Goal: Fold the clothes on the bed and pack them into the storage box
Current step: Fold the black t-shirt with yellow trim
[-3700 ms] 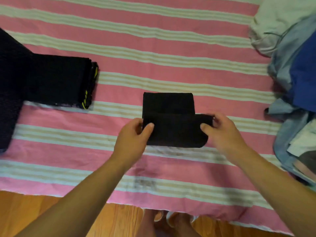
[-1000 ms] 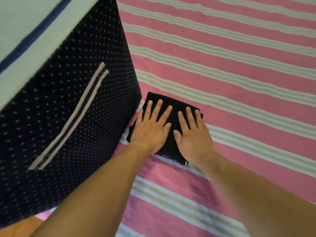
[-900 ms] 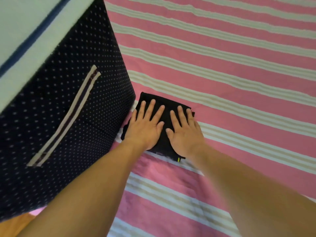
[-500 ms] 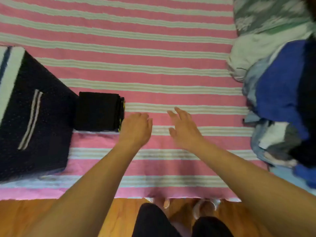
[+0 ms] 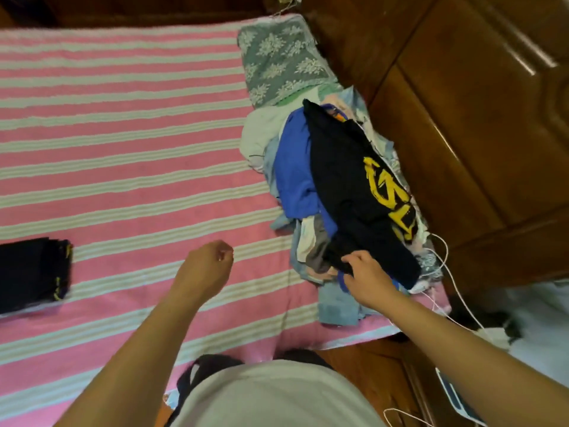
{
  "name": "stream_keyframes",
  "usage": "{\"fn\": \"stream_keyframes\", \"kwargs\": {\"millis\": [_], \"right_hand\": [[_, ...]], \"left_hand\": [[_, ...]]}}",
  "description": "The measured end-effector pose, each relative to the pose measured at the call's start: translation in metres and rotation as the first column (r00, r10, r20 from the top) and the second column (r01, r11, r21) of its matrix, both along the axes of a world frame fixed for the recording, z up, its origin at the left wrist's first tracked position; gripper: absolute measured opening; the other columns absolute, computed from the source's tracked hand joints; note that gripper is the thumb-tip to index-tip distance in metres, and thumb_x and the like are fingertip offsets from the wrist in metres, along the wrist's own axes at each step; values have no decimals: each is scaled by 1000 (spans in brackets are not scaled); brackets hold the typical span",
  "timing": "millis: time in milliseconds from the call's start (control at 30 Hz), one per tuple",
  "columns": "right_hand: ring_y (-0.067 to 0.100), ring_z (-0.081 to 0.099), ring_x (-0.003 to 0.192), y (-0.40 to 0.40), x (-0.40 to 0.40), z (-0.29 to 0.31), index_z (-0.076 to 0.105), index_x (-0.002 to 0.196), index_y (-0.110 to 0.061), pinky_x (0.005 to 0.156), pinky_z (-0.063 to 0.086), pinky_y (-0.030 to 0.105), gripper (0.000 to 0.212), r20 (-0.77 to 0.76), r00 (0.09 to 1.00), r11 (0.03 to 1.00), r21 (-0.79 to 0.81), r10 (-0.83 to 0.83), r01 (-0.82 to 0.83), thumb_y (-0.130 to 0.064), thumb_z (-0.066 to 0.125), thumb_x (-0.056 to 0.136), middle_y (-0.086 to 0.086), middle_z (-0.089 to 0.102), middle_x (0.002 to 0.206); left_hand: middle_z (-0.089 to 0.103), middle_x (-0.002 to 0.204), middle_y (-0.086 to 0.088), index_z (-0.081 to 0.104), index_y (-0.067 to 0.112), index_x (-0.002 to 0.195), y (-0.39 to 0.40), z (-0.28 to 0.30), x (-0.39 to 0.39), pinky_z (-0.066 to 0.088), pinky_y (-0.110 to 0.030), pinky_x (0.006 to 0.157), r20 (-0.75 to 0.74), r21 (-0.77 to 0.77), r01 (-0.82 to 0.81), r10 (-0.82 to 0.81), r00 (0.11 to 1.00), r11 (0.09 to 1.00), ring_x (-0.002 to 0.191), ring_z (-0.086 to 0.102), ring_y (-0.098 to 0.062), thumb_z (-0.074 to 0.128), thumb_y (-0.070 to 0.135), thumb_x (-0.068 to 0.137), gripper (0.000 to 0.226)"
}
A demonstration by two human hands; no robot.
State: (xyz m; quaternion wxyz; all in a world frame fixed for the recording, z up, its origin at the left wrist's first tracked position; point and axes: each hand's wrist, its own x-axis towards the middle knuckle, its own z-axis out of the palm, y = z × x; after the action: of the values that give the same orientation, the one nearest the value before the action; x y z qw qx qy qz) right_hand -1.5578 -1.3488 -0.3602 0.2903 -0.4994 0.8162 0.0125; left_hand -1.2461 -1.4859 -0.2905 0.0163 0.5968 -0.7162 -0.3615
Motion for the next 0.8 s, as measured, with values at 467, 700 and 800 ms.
{"fn": "stream_keyframes", "kwargs": {"millis": [467, 700, 800], "right_hand": [[33, 19, 149, -1, -108, -74, 26, 156, -11, 117, 30, 45, 60, -37, 999, 984, 175, 21, -14, -20, 48, 101, 6, 7, 167], [26, 57, 106, 1, -82, 29, 70, 108, -12, 82, 37, 30, 25, 370, 848, 765, -391, -379, 512, -14, 46, 105, 2, 62, 106], [16, 60, 88, -12, -62, 90, 69, 95, -24, 78, 44, 29, 27, 584, 740, 659, -417, -333, 626, -6, 51, 101, -1, 67, 99]], "left_hand": [[68, 121, 6, 68, 26, 120, 46, 20, -33, 43, -29, 84, 83, 83, -101, 94, 992, 991, 108, 62, -16, 51, 29, 103, 24], [72, 109, 11, 65, 37, 106, 58, 41, -36, 50, -31, 82, -76, 111, -170, 179, 981, 979, 104, 68, -12, 52, 29, 103, 15], [73, 110, 13, 66, 41, 106, 61, 61, -44, 56, -35, 90, -240, 167, -133, 171, 956, 977, 101, 69, -6, 58, 29, 101, 14]]}}
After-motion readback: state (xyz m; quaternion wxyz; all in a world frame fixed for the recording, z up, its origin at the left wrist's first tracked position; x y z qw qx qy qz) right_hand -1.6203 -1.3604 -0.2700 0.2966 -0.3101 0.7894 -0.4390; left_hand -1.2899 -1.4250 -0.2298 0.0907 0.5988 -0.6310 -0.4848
